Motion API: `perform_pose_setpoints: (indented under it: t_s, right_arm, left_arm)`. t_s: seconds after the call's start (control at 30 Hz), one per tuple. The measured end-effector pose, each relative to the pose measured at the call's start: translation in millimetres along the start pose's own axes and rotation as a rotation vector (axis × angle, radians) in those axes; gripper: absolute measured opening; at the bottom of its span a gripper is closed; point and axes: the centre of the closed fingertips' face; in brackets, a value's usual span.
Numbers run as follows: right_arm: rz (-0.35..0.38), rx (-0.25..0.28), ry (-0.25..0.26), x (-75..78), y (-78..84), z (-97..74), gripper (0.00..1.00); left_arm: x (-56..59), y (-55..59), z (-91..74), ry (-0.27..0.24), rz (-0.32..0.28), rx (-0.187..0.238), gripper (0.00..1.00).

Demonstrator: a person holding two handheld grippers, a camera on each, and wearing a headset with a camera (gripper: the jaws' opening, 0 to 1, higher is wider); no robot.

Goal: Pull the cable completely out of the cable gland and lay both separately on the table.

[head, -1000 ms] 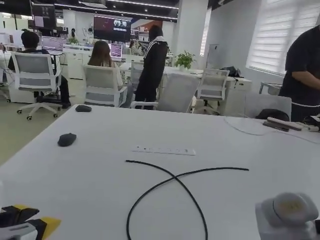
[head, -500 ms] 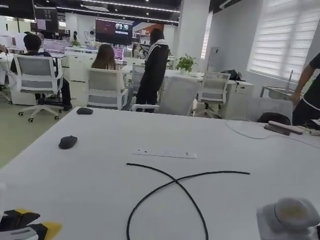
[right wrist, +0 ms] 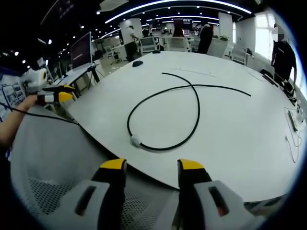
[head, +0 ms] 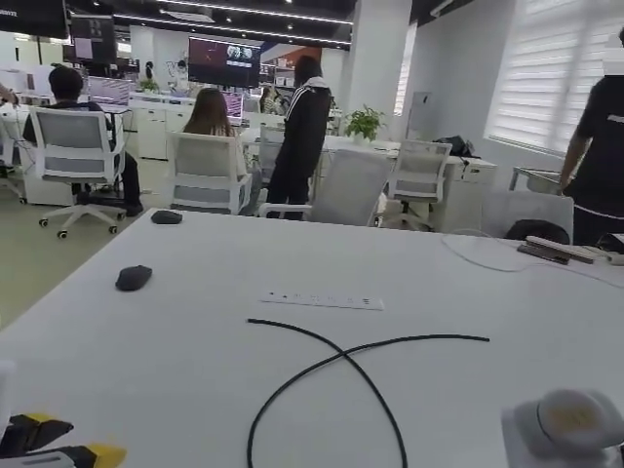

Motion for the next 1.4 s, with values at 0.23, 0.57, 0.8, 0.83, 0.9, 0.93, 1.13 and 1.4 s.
perform_pose_setpoints:
  t_s: [0.23,0.57,0.8,0.83,0.9,0.93,1.13,1.4]
  right_arm:
    - [0.003,-0.001,-0.003,-0.4,0.4,-0.1,0.44]
    - [0.009,-0.001,-0.006,-1.0,1.2,-0.3,0.44]
    - [0.009,-0.002,-0.01,-1.8,1.4,-0.2,0.44]
    - [0.009,-0.002,-0.011,-1.8,1.4,-0.2,0.44]
    - [0.01,-0.002,-0.012,-1.7,1.5,-0.1,0.44]
    - [0.011,-0.001,-0.012,-1.7,1.4,-0.1,0.44]
    - [0.014,0.0,-0.017,-1.6,1.5,0.0,0.44]
    - [0.016,-0.01,-0.026,-1.6,3.3,0.6,0.44]
  left_arm:
    - [0.3,0.1,-0.4,-0.001,-0.001,0.001,0.45]
    - [2.5,-2.4,-1.7,0.007,0.014,0.023,0.43]
    - [2.3,-0.2,-1.4,0.009,0.01,0.011,0.43]
    - [2.4,0.3,-1.3,0.009,0.011,0.008,0.43]
    - [3.1,0.6,-1.1,0.011,0.013,0.006,0.44]
    - [3.4,1.3,-0.9,0.011,0.016,0.001,0.44]
    - [7.6,4.8,0.5,0.022,0.049,-0.026,0.45]
    - [19.4,4.4,0.4,0.076,0.111,-0.045,0.47]
Point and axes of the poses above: the centre of the closed fingertips' face, and the gripper's own axes: z roughly forward along the fingers, x roughly to its right, y roughly out of its underside, and after that the axes turned 12 degrees about -y, right-handed
